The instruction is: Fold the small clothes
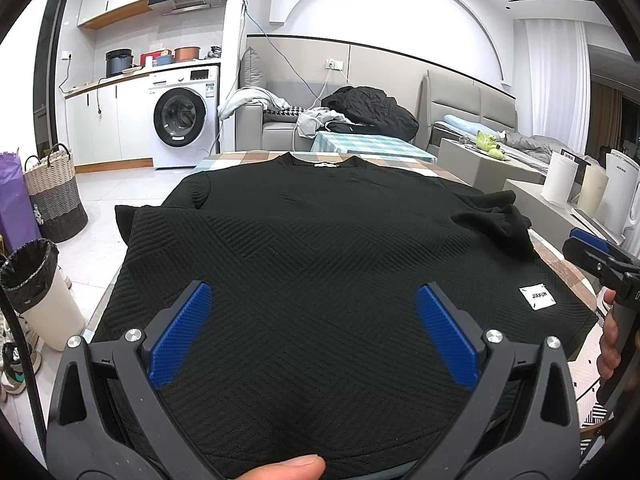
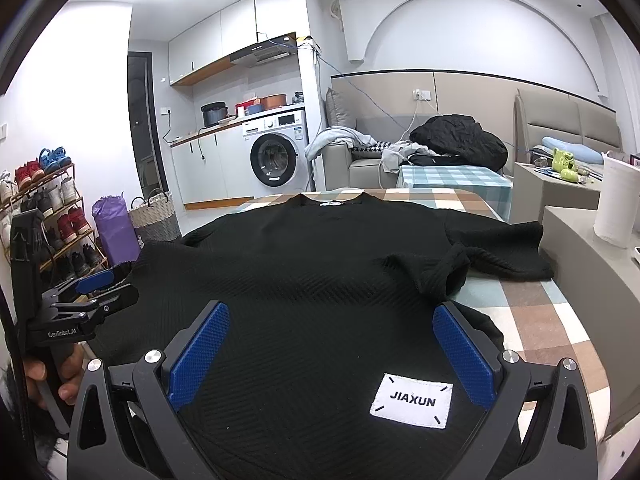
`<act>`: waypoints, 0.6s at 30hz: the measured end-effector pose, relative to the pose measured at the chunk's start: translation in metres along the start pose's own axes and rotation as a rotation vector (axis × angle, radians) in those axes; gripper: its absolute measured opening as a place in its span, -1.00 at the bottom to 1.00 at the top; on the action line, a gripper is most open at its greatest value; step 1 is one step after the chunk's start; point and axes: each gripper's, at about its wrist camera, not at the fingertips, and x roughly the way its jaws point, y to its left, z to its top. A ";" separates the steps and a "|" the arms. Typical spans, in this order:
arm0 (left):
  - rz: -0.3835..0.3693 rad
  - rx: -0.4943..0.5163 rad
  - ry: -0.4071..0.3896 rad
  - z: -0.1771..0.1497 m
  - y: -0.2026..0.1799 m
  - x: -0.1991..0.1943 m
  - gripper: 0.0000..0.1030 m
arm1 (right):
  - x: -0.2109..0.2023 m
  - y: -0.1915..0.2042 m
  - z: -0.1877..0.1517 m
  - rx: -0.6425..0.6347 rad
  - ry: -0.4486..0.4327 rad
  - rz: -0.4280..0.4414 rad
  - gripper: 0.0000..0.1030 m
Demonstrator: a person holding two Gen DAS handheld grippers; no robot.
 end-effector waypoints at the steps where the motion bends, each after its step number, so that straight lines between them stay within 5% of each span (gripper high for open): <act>1: 0.001 0.000 0.001 0.000 0.000 0.000 0.98 | 0.000 0.000 0.000 0.001 0.001 0.000 1.00; 18: 0.001 0.001 0.002 0.000 -0.001 0.000 0.98 | 0.002 -0.004 0.000 0.002 0.004 0.001 1.00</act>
